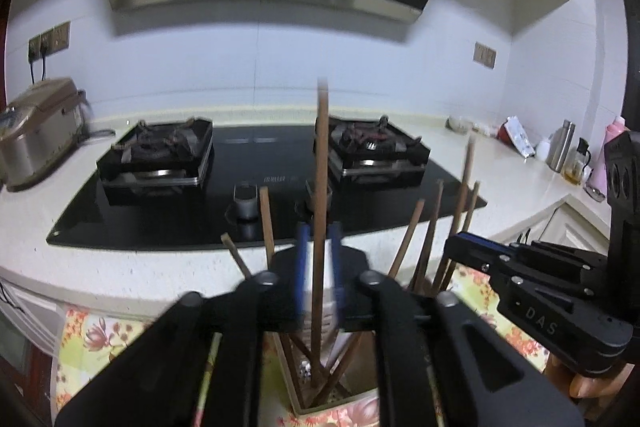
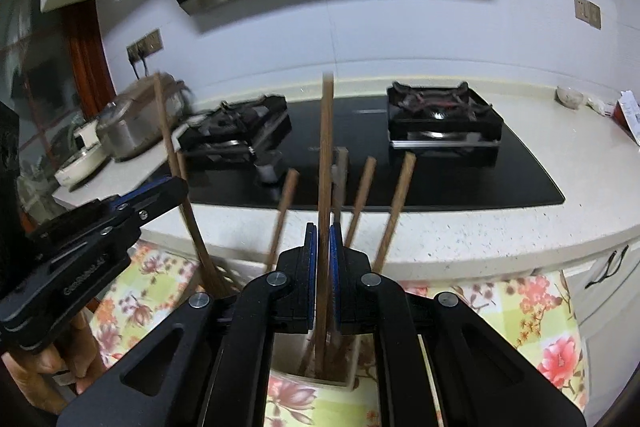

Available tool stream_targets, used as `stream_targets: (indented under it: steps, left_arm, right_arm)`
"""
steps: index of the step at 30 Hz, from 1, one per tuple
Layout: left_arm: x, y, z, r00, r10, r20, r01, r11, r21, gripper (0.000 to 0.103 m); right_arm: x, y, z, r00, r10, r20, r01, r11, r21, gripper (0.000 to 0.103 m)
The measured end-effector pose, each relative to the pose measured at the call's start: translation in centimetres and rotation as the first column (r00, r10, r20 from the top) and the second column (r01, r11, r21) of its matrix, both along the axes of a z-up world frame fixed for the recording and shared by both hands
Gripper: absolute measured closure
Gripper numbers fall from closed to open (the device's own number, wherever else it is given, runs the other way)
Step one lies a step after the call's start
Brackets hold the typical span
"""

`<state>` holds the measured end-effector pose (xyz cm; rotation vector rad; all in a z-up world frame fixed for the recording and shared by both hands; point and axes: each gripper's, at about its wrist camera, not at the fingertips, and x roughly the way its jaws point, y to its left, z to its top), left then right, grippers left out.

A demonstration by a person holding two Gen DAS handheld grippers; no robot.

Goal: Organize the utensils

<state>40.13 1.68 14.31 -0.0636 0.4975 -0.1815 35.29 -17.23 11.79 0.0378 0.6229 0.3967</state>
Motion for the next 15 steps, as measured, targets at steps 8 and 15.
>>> stream_targets:
  steps: [8, 15]
  left_arm:
    - [-1.7, 0.5, 0.5, 1.0, -0.006, 0.027, 0.006, 1.0, -0.007, 0.063]
    - [-7.5, 1.6, 0.4, 0.995, 0.018, 0.098, -0.01, 0.996, -0.084, 0.032]
  right_arm:
    - [-1.3, -2.2, 1.3, 0.998, -0.052, 0.046, 0.052, 0.999, 0.012, 0.067]
    - [-6.2, -4.7, 1.6, 0.981, -0.11, 0.159, 0.107, 0.994, 0.03, 0.04]
